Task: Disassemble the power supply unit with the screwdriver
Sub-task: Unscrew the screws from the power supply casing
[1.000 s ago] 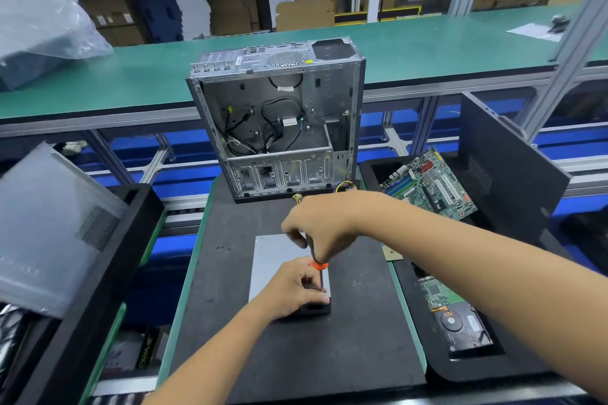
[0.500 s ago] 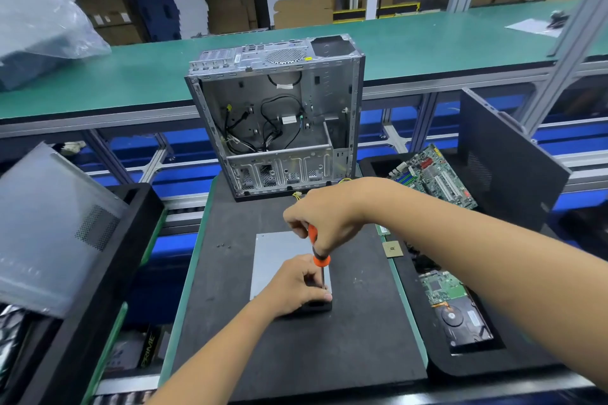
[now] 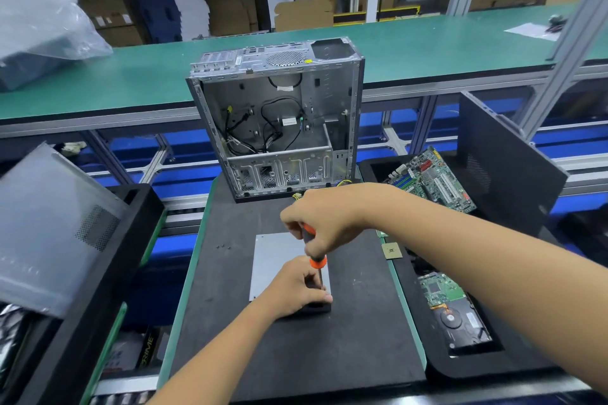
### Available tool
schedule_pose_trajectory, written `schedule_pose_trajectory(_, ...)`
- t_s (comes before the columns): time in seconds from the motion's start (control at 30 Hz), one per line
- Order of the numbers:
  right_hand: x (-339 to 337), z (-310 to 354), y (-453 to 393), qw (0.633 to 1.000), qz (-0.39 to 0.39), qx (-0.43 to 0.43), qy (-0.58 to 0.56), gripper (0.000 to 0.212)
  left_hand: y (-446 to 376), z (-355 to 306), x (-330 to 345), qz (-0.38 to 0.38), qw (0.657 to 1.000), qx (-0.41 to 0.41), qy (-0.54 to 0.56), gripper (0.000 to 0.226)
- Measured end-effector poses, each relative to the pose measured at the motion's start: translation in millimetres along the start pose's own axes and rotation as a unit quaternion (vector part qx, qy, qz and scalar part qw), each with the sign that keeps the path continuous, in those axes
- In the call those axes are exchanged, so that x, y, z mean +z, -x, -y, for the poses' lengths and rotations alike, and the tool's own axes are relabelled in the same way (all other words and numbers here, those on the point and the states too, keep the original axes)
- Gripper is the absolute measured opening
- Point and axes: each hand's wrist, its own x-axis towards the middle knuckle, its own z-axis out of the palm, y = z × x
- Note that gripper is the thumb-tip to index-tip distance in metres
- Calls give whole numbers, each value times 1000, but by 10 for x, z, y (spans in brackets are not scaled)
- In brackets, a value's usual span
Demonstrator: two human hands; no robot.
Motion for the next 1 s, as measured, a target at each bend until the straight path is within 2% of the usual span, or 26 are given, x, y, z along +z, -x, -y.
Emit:
schedule_pose_trajectory(0.07, 15, 17, -10, 1000, 3, -13, -15, 23, 0, -4, -3, 3, 1000, -1, 6, 31)
schedule_pose_trajectory(0.17, 59, 23, -29, 1000, -4, 1, -26, 19, -6, -1, -5, 6, 1000, -14, 8, 32)
schedule_pose_trajectory(0.23, 57, 19, -44, 999, 1, 38, -31, 20, -11, 16, 1, 6, 1000, -16, 9, 31)
schedule_pose_trajectory(0.37, 20, 6, -73, 994, 14, 112, 10, 39, -21, 46, 15, -4, 1000, 9, 5, 38)
schedule_pose_trajectory(0.5, 4, -22, -41, 998, 21, 55, 9, 14, -42, 100, 20, -3, 1000, 12, 4, 37)
schedule_pose_trajectory(0.67, -19, -45, 20, 1000, 16, 7, 9, 20, -50, 98, 18, -2, 1000, 23, 8, 37)
schedule_pose_trajectory(0.77, -7, -19, 44, 997, 23, 60, 44, 19, -53, 106, 25, -3, 1000, 16, 17, 37)
schedule_pose_trajectory(0.87, 24, 36, -5, 982, 16, 85, 167, 22, -51, 107, 27, -9, 1000, 19, 10, 36)
schedule_pose_trajectory(1.0, 25, 8, -29, 996, -21, 60, 56, 16, -41, 74, 17, -3, 1000, 18, 8, 36)
